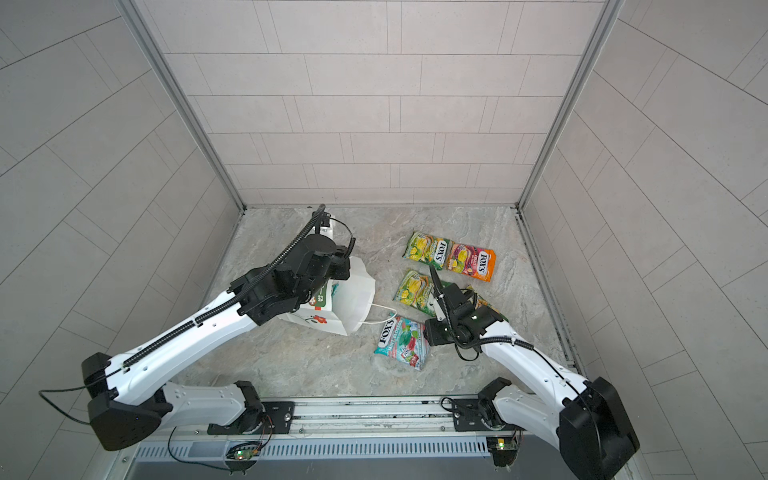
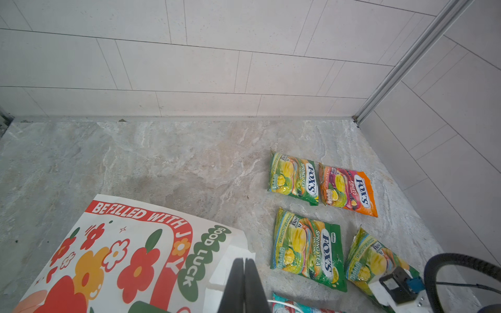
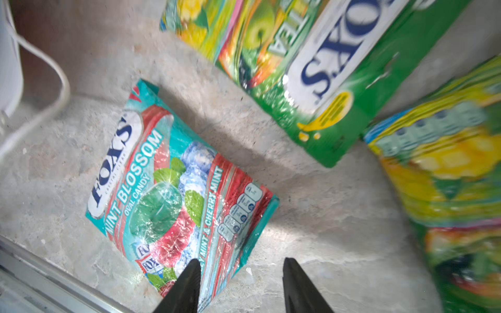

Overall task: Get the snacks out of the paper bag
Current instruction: 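Carry the teal packet nearer the robot and lower it onto the table, then move the right gripper back over the bag opening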

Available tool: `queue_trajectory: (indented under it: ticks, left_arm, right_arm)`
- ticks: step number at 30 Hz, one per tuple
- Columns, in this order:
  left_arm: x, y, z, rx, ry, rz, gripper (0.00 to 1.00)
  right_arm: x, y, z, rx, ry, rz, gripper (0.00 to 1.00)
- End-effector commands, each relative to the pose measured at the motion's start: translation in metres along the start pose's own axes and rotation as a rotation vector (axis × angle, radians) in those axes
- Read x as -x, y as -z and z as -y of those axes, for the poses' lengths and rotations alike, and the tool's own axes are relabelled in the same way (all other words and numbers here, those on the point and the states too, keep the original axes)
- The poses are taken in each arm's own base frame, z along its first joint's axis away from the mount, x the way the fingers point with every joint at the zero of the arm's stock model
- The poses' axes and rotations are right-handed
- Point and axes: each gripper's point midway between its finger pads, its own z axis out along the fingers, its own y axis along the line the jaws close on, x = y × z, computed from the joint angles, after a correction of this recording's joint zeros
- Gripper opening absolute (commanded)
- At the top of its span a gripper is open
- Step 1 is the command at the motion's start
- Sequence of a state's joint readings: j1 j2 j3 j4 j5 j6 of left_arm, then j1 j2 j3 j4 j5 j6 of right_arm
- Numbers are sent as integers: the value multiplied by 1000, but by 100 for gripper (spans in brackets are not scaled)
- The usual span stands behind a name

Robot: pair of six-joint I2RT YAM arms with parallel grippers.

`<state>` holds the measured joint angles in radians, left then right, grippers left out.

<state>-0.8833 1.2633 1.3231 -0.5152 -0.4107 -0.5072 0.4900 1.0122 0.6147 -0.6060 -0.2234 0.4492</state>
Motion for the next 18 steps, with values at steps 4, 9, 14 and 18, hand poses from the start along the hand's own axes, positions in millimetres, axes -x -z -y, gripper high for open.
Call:
queue_trajectory:
  ticks: [4,9,14,18]
  left_arm:
    - [3,6,27,-164,15,-3,0]
    - [4,7,39,-232,85,-7,0]
    - [8,9,52,-299,140,-2,0]
    - [10,12,59,-340,146,-7,0]
  right_arm:
    - [43,36,-36,178,19,232,54]
    - [60,60,-90,471,27,328,57]
    - [58,65,-129,593,106,308,57]
    - [49,51,-152,627,163,260,57]
